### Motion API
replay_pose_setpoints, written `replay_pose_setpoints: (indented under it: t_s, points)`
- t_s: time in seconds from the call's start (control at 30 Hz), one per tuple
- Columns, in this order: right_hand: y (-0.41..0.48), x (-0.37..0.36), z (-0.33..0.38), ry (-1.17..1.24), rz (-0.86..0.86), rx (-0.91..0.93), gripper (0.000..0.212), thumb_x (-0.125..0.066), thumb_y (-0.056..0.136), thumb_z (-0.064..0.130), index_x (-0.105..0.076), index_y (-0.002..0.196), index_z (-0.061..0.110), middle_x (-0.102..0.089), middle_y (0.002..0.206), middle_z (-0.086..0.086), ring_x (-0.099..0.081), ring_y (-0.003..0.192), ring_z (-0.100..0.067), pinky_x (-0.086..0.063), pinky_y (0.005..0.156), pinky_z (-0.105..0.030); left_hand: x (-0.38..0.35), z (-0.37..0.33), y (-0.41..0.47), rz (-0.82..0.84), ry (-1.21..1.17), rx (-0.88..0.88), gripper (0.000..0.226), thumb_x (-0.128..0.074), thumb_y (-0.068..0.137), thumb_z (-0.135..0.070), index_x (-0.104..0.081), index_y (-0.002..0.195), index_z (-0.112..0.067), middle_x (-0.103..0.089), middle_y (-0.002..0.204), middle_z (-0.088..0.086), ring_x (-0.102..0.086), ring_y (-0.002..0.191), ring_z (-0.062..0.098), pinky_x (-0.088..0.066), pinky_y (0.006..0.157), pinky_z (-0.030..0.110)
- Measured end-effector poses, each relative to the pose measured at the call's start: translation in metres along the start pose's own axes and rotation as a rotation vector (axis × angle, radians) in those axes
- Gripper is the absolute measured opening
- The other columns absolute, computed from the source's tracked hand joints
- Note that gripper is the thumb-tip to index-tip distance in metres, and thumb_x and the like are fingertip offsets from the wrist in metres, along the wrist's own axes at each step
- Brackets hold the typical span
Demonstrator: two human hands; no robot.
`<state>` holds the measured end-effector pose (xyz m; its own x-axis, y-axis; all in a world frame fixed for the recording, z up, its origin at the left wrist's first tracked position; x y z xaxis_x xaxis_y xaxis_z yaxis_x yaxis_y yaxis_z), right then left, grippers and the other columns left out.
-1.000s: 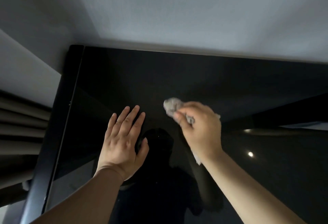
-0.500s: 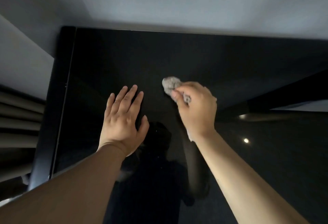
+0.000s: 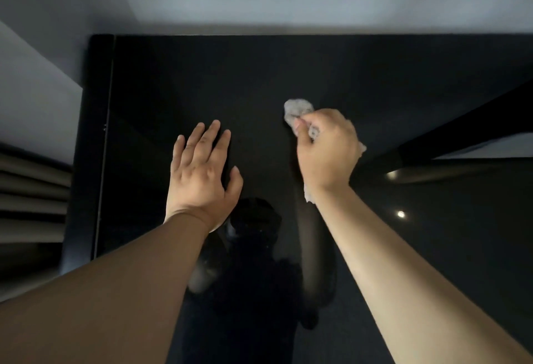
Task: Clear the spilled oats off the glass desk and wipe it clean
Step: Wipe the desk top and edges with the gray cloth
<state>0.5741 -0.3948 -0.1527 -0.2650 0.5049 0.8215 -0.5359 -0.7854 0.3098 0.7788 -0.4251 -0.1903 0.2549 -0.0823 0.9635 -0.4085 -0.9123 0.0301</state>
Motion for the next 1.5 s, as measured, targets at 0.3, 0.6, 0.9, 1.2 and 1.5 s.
replay_pose_setpoints:
  t_s: [0.3, 0.6, 0.9, 1.2, 1.5]
  points:
    - [-0.113, 0.042, 0.022, 0.195, 0.376, 0.167, 0.017, -0.062, 0.084, 0.042, -0.074, 0.081, 0.031, -0.066, 0.089, 0.016, -0.061, 0.080, -0.007, -0.052, 0.066, -0.032, 0.001, 0.001, -0.001, 0.000, -0.012, -0.007, 0.061, -0.033, 0.092, -0.041, -0.036, 0.146, -0.015, -0.026, 0.157, 0.004, -0.016, 0.147, 0.022, -0.006, 0.121, 0.043]
    - [-0.070, 0.023, 0.004, -0.032, 0.046, 0.000, 0.009, -0.064, 0.087, 0.033, -0.070, 0.082, 0.028, -0.066, 0.094, 0.010, -0.058, 0.081, -0.018, -0.042, 0.061, -0.029, 0.001, 0.002, -0.002, -0.017, -0.038, -0.008, 0.057, -0.041, 0.094, -0.037, -0.034, 0.147, -0.016, -0.024, 0.158, 0.004, -0.012, 0.148, 0.021, -0.003, 0.121, 0.041]
    - [-0.170, 0.067, 0.026, 0.129, 0.343, 0.162, 0.011, -0.064, 0.082, 0.035, -0.073, 0.079, 0.030, -0.066, 0.087, 0.015, -0.061, 0.079, -0.010, -0.052, 0.064, -0.033, 0.003, 0.000, -0.003, -0.036, -0.057, -0.021, 0.057, -0.038, 0.096, -0.037, -0.033, 0.148, -0.015, -0.023, 0.158, 0.004, -0.012, 0.148, 0.021, -0.002, 0.121, 0.040]
    - [-0.142, 0.033, 0.025, 0.028, 0.159, 0.071, 0.010, -0.065, 0.085, 0.034, -0.074, 0.085, 0.029, -0.067, 0.096, 0.012, -0.056, 0.081, -0.013, -0.027, 0.065, -0.018, 0.027, 0.012, -0.033, -0.088, -0.338, -0.123, 0.042, -0.047, 0.097, -0.019, -0.050, 0.136, -0.004, -0.047, 0.144, 0.010, -0.032, 0.141, 0.023, -0.017, 0.120, 0.036]
    - [-0.170, 0.071, 0.021, 0.179, 0.440, 0.108, 0.015, -0.061, 0.083, 0.033, -0.069, 0.072, 0.028, -0.065, 0.087, 0.016, -0.060, 0.082, -0.005, -0.049, 0.069, -0.029, 0.023, 0.028, -0.161, -0.022, -0.211, -0.118, 0.055, -0.039, 0.091, -0.032, -0.051, 0.135, -0.002, -0.042, 0.148, 0.014, -0.029, 0.142, 0.029, -0.017, 0.119, 0.044]
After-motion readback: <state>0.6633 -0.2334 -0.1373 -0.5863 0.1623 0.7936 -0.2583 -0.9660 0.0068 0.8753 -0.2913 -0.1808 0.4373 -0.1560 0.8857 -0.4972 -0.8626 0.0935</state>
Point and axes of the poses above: each hand's wrist, its own y-axis towards the middle knuckle, its own x-axis out of the back of the hand, z = x × y, the point moved 9 cm from there along y, towards the middle knuckle
